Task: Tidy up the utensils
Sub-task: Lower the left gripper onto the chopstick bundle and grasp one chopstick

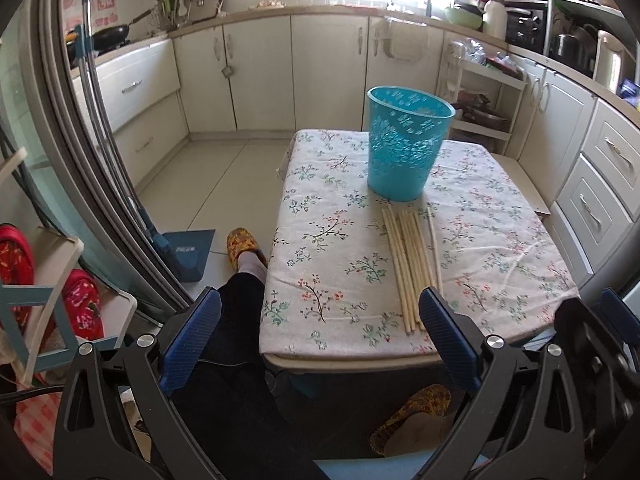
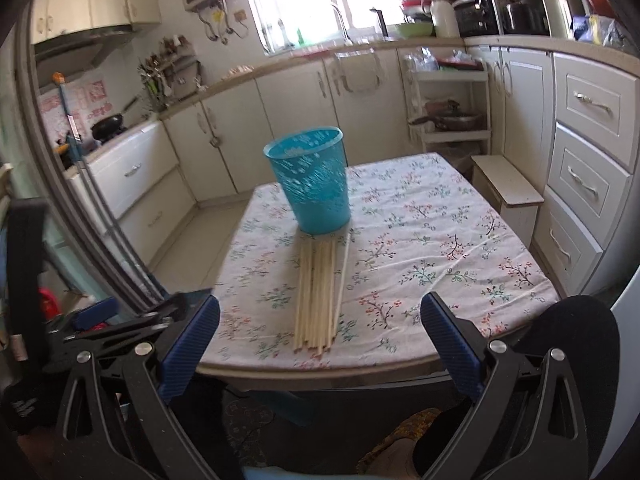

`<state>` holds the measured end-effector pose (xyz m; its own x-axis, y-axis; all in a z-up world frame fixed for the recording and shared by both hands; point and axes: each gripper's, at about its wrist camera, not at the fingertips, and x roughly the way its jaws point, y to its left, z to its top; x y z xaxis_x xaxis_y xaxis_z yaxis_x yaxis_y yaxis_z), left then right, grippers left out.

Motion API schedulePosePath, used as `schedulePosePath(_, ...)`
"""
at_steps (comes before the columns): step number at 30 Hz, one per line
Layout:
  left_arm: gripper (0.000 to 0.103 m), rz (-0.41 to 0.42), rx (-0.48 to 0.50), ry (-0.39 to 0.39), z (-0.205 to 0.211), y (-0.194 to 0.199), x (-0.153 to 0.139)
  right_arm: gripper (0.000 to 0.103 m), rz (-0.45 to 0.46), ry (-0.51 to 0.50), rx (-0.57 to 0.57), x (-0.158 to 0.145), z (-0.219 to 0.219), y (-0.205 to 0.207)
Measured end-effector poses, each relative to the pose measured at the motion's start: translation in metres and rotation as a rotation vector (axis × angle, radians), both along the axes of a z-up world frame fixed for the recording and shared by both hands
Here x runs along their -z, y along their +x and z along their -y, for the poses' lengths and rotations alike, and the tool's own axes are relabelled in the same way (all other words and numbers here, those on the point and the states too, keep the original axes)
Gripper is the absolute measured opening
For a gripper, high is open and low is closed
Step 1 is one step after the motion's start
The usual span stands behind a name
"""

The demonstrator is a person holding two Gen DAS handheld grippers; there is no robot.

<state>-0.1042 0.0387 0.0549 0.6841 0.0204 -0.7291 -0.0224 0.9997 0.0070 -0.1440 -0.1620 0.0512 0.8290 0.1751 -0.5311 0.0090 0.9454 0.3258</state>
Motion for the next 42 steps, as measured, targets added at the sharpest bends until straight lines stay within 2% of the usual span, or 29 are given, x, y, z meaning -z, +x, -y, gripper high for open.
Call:
schedulePosePath(2, 0.095, -0.014, -0.010, 0.001, -0.003, 0.013, 0.007, 0.096, -0.018, -0.021, -0.004, 0.011, 0.002, 0.020)
schedulePosePath(3, 0.095, -0.022, -0.014, 0.002, -0.004, 0.019, 0.010, 0.092, -0.016, -0.035, -0.007, 0.016, 0.002, 0.031)
schedulePosePath(4, 0.095, -0.029, -0.018, 0.002, -0.004, 0.025, 0.013, 0.087, -0.041, -0.049, -0.017, 0.024, 0.002, 0.046)
schedulePosePath(5, 0.095, -0.040, -0.022, -0.001, -0.006, 0.032, 0.017, 0.074, -0.094, -0.050, -0.031, 0.035, 0.002, 0.058)
schedulePosePath(6, 0.095, -0.049, -0.025, -0.003, -0.007, 0.038, 0.021, 0.065, -0.135, -0.047, -0.044, 0.046, 0.002, 0.072)
schedulePosePath(8, 0.095, -0.070, -0.028, -0.007, -0.007, 0.051, 0.029, 0.054, -0.191, -0.013, -0.067, 0.065, 0.005, 0.099)
schedulePosePath(11, 0.095, -0.096, -0.028, -0.015, -0.005, 0.069, 0.039, 0.046, -0.264, -0.009, -0.062, 0.089, 0.005, 0.130)
schedulePosePath(14, 0.095, -0.116, -0.023, -0.014, 0.002, 0.088, 0.049, 0.033, -0.301, -0.009, -0.062, 0.105, 0.004, 0.153)
schedulePosePath(21, 0.095, -0.176, -0.022, -0.023, 0.015, 0.131, 0.073, 0.028, -0.345, -0.036, -0.095, 0.124, -0.001, 0.186)
schedulePosePath(22, 0.095, -0.183, -0.022, -0.027, 0.017, 0.136, 0.077, 0.028, -0.320, -0.050, -0.101, 0.124, -0.003, 0.185)
schedulePosePath(27, 0.095, -0.220, -0.002, -0.028, 0.032, 0.161, 0.099, 0.010, -0.316, -0.129, -0.160, 0.123, -0.001, 0.185)
schedulePosePath(30, 0.095, -0.241, 0.010, -0.020, 0.042, 0.173, 0.113, 0.009, -0.319, -0.150, -0.179, 0.122, 0.011, 0.181)
schedulePosePath(32, 0.095, -0.250, 0.009, -0.020, 0.046, 0.179, 0.120, 0.009, -0.310, -0.129, -0.184, 0.124, 0.018, 0.177)
schedulePosePath(42, 0.095, -0.272, -0.006, 0.034, 0.057, 0.201, 0.140, 0.009, -0.306, -0.121, -0.174, 0.128, 0.020, 0.172)
